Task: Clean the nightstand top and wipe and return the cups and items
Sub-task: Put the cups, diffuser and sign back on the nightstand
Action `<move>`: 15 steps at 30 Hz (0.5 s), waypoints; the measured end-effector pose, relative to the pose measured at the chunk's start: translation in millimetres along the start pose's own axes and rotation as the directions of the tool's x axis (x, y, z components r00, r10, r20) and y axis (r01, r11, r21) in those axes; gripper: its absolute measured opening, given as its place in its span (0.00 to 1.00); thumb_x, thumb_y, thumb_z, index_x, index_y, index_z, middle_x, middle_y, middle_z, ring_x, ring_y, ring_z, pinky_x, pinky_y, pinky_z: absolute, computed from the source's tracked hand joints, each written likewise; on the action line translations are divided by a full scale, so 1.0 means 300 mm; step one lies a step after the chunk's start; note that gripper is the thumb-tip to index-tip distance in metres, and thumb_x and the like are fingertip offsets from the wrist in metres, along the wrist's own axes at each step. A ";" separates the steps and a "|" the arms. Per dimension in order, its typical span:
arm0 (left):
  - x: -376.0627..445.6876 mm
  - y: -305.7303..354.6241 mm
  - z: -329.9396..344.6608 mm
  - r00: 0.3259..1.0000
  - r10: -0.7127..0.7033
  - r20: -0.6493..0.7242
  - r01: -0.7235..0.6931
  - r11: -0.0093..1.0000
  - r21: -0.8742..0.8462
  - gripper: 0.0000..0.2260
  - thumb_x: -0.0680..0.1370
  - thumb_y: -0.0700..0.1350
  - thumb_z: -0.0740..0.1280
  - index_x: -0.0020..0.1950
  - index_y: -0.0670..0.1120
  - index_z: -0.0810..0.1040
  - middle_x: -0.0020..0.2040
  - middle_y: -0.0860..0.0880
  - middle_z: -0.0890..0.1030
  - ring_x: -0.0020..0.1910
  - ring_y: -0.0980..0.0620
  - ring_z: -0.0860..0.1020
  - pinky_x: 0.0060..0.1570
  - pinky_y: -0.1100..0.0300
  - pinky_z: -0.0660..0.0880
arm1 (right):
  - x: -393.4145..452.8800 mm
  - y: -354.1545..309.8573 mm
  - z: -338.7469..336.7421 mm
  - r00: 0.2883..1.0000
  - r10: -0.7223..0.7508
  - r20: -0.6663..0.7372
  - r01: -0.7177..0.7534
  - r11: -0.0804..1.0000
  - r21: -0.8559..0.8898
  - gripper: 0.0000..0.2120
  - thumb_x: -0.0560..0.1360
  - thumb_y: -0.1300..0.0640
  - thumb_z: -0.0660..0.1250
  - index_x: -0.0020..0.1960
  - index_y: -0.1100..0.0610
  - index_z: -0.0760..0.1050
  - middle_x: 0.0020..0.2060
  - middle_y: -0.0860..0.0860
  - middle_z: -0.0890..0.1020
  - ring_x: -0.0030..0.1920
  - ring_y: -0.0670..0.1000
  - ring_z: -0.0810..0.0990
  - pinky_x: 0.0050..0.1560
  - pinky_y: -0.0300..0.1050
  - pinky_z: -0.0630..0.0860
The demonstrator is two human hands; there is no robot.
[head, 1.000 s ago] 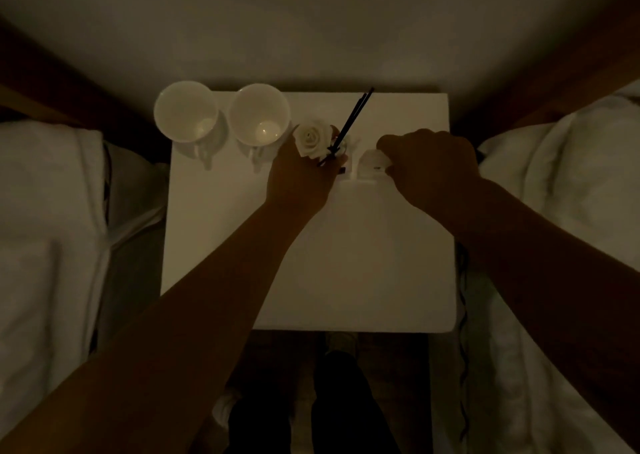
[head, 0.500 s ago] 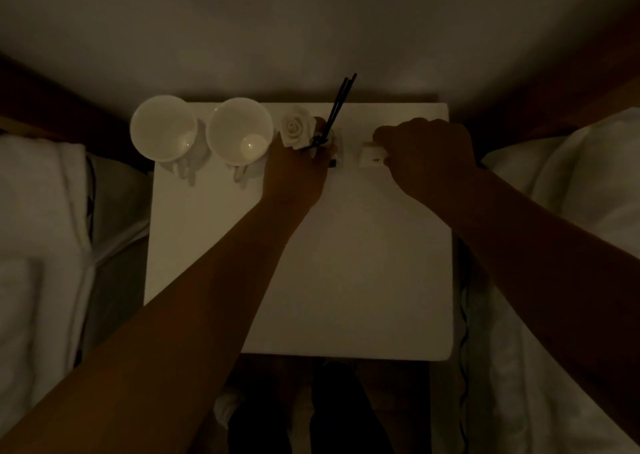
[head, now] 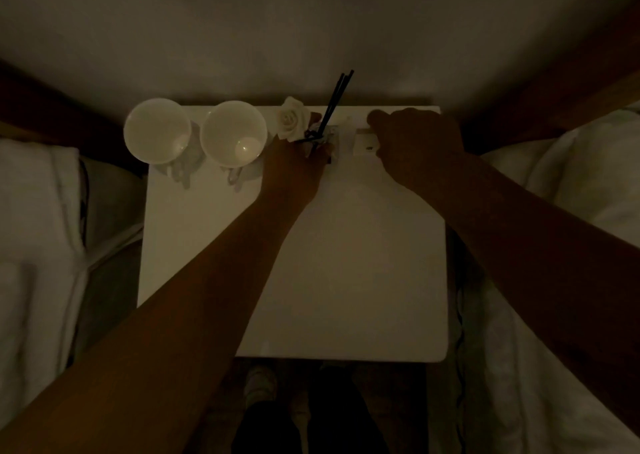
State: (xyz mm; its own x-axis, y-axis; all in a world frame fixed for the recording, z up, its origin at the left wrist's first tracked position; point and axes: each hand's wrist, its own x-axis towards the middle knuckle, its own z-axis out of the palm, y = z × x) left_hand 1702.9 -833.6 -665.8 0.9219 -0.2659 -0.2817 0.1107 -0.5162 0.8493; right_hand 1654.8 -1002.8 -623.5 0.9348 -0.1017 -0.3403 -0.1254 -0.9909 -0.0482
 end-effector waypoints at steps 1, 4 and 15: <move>-0.009 0.001 -0.003 0.999 -0.030 0.011 0.030 0.997 -0.069 0.18 0.75 0.40 0.72 0.63 0.46 0.73 0.62 0.47 0.77 0.62 0.50 0.75 0.63 0.56 0.73 | -0.007 0.002 0.002 1.000 0.002 0.000 -0.002 1.000 -0.002 0.27 0.79 0.52 0.62 0.75 0.55 0.59 0.62 0.60 0.74 0.60 0.61 0.74 0.56 0.56 0.70; -0.041 -0.015 -0.012 1.000 -0.014 -0.013 0.014 0.998 0.057 0.27 0.71 0.47 0.76 0.66 0.48 0.70 0.63 0.52 0.74 0.63 0.53 0.72 0.65 0.56 0.70 | -0.034 0.001 -0.002 0.997 -0.003 -0.074 0.001 1.000 -0.029 0.33 0.75 0.52 0.67 0.75 0.56 0.56 0.68 0.60 0.69 0.69 0.61 0.66 0.66 0.61 0.64; -0.343 -0.025 -0.185 0.984 0.064 0.169 -0.125 0.917 0.379 0.34 0.75 0.59 0.68 0.77 0.51 0.59 0.79 0.48 0.56 0.75 0.50 0.58 0.65 0.60 0.53 | -0.247 -0.137 -0.050 0.994 0.091 -0.054 -0.090 0.996 0.023 0.40 0.73 0.42 0.66 0.77 0.52 0.51 0.77 0.58 0.54 0.76 0.60 0.51 0.71 0.63 0.55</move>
State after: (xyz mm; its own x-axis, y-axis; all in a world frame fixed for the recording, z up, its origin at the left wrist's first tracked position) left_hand 1628.0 -757.3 -618.3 0.8511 -0.4323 -0.2979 -0.1544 -0.7485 0.6449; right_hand 1595.6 -955.8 -582.1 0.9360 -0.1959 -0.2924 -0.2163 -0.9756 -0.0388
